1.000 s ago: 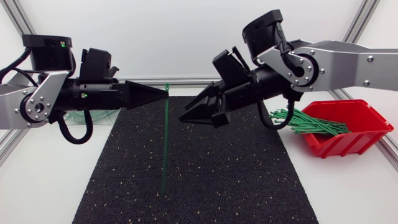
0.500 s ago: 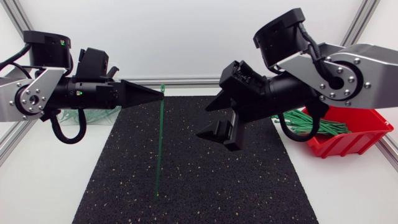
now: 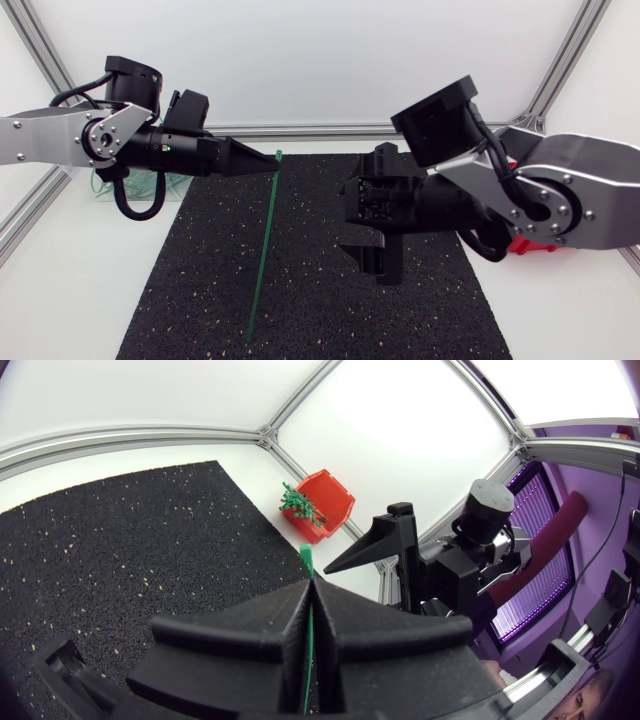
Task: Take a green cable tie from the red box, thread the tail through the head to close it, then place it in the transparent bin on the left.
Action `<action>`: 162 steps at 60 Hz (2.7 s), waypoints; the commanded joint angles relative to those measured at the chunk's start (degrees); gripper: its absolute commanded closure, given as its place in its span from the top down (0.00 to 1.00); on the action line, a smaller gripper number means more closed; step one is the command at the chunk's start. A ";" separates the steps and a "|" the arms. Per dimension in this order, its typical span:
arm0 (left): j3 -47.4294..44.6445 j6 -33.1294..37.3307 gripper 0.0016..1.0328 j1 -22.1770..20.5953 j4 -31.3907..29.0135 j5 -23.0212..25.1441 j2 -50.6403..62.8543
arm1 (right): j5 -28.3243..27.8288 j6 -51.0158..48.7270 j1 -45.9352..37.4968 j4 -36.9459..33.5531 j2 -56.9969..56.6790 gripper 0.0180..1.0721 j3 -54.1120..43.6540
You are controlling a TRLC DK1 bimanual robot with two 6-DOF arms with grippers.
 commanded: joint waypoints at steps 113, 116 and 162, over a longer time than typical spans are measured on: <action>29.89 36.40 0.03 -1.92 -54.45 6.89 23.60 | 19.10 -40.71 27.56 56.58 24.59 0.35 -13.15; 29.98 36.40 0.03 -2.01 -54.54 6.89 23.69 | 18.84 -40.71 27.91 57.11 25.65 0.35 -12.80; 31.74 36.49 0.03 -2.62 -55.33 7.16 25.97 | 13.04 -42.90 29.58 62.74 35.32 0.28 -10.08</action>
